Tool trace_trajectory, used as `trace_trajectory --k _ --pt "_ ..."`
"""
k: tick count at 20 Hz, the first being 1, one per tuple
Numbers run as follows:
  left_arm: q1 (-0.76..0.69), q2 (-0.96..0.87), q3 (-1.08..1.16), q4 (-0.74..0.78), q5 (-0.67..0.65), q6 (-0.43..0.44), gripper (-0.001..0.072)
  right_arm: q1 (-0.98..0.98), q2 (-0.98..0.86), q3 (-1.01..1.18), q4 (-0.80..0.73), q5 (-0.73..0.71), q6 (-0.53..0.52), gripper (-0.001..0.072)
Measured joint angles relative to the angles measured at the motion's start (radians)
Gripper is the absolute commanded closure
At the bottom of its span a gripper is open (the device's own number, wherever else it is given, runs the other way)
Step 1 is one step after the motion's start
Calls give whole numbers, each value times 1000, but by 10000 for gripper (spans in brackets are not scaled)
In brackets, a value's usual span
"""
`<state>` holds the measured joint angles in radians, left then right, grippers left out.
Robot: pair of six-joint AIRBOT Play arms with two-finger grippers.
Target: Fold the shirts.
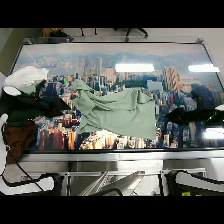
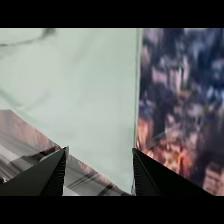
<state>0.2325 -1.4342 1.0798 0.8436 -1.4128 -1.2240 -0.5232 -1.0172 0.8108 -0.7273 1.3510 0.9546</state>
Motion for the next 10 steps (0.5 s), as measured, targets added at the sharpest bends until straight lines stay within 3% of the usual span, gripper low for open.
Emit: trace_trajectory --k 4,8,9,10 --pt "-38 60 -224 13 83 39 28 59 2 -143 -6 -75 1 249" --pt "-63 83 -305 11 125 56 27 165 -41 -184 14 -136 -5 255" --pt "-65 85 -312 6 128 58 27 193 -56 -188 39 -144 -13 368" --pt "-66 87 -319 5 132 60 27 219 -71 -192 52 -161 -24 528"
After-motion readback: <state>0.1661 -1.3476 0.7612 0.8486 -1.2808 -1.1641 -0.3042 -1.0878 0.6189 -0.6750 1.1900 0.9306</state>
